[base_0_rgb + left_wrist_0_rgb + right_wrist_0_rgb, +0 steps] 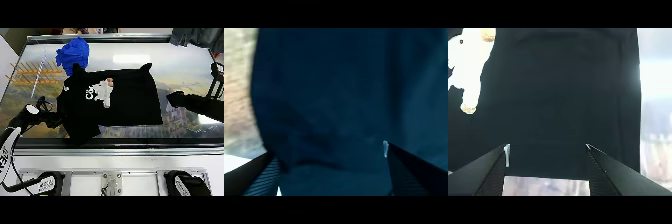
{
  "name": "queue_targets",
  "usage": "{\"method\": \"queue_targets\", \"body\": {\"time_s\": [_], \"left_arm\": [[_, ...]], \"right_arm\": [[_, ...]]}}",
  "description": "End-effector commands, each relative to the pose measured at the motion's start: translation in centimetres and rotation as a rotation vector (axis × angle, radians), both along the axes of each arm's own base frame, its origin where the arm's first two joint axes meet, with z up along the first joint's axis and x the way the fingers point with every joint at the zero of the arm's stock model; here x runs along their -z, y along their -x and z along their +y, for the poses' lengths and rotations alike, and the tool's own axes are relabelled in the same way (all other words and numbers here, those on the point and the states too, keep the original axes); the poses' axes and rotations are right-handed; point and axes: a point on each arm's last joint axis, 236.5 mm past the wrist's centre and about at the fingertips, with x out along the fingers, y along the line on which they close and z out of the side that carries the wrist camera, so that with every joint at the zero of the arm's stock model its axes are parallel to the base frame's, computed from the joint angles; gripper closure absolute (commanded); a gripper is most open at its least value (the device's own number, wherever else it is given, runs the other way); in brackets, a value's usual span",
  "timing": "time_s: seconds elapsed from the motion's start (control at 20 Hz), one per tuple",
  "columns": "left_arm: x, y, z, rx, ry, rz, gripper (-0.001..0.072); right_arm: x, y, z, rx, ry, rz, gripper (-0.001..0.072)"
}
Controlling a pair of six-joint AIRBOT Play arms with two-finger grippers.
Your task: Fold the clothes and pants, and hang the long-sleeved shirts on hangers.
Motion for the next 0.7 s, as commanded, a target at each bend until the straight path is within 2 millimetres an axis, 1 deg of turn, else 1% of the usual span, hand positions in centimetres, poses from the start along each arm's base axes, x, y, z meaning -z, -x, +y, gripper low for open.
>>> {"method": "queue_targets", "body": {"time_s": [0.0, 0.05, 0.1, 0.15, 0.2, 0.3, 0.4, 0.45, 0.5, 0.55, 0.6, 0.65], "left_arm": [[0.0, -0.8, -0.6, 0.002, -0.013, -0.029, 0.0033], [0.0, -0.8, -0.5, -0.001, -0.013, -0.029, 0.0042], [0.0, -0.8, -0.2, -0.007, -0.013, -0.028, 0.0276], [0.0, -0.7, 0.0, -0.013, -0.011, -0.026, 0.0564], [-0.3, -0.8, 0.3, -0.020, -0.013, -0.035, 0.0698], [-1.5, -1.2, 0.8, -0.024, -0.030, -0.073, 0.0699], [-3.0, -1.2, 0.7, 0.000, -0.035, -0.107, 0.0699], [-3.7, -0.9, 0.5, 0.023, -0.036, -0.117, 0.0699], [-4.1, -0.7, 0.3, 0.042, -0.038, -0.124, 0.0699], [-4.3, -0.4, 0.2, 0.054, -0.040, -0.130, 0.0699], [-4.5, -0.2, 0.2, 0.059, -0.042, -0.134, 0.0699], [-4.5, 0.2, 0.1, 0.059, -0.043, -0.137, 0.0699]], "right_arm": [[0.1, 0.1, 0.0, 0.006, -0.009, 0.005, 0.0201], [0.2, 0.2, 0.1, 0.004, -0.010, 0.011, 0.0201], [0.4, 0.4, 0.2, -0.002, -0.010, 0.022, 0.0201], [0.9, 0.7, 0.3, -0.002, -0.016, 0.046, 0.0201], [1.8, 1.2, 0.0, 0.026, -0.026, 0.090, 0.0201], [5.3, 2.9, -1.8, 0.141, -0.022, 0.236, 0.0201], [10.4, 5.7, -4.2, 0.323, -0.012, 0.418, 0.0201], [13.1, 7.0, -4.9, 0.407, -0.022, 0.500, 0.0201], [15.5, 8.0, -5.0, 0.469, -0.050, 0.558, 0.0200], [17.6, 8.4, -4.6, 0.520, -0.098, 0.595, 0.0200], [19.3, 8.2, -3.9, 0.558, -0.161, 0.611, 0.0201], [20.7, 7.6, -3.0, 0.600, -0.246, 0.615, 0.0201]]}}
